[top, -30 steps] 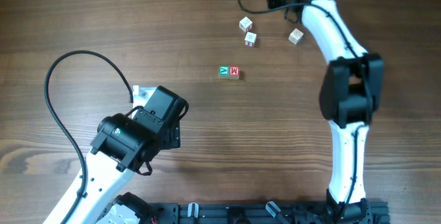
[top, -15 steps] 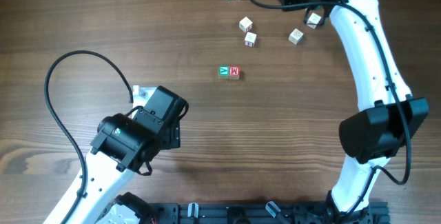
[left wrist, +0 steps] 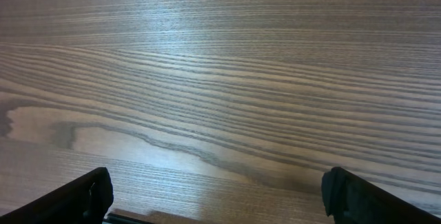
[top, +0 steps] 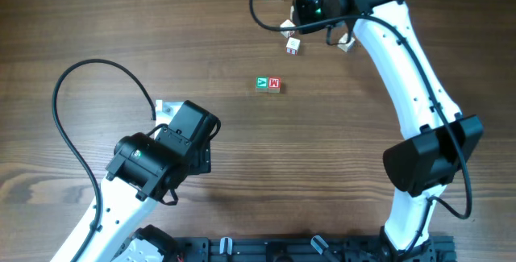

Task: Form a circle

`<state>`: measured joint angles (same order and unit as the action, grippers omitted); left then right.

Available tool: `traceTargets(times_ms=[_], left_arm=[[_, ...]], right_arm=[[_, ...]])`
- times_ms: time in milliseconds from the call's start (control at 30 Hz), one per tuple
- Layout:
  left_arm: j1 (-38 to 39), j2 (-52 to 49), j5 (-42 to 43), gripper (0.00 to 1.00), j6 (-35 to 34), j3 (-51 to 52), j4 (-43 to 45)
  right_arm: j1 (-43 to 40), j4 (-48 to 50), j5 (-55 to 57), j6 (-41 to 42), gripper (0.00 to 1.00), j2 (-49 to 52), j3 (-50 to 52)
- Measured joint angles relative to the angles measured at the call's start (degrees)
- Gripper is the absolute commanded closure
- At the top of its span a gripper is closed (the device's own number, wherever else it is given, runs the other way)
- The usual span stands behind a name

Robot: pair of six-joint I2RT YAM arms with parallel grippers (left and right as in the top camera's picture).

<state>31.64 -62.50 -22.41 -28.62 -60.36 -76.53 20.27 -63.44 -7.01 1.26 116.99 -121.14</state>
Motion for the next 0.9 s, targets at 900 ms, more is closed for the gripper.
traceTargets(times_ms=[900], left_arm=[[0.0,0.0,0.0,0.0,0.0,0.0,0.0]], right_arm=[[0.3,-0.7,0.0,1.1,0.91,0.0,0.0]])
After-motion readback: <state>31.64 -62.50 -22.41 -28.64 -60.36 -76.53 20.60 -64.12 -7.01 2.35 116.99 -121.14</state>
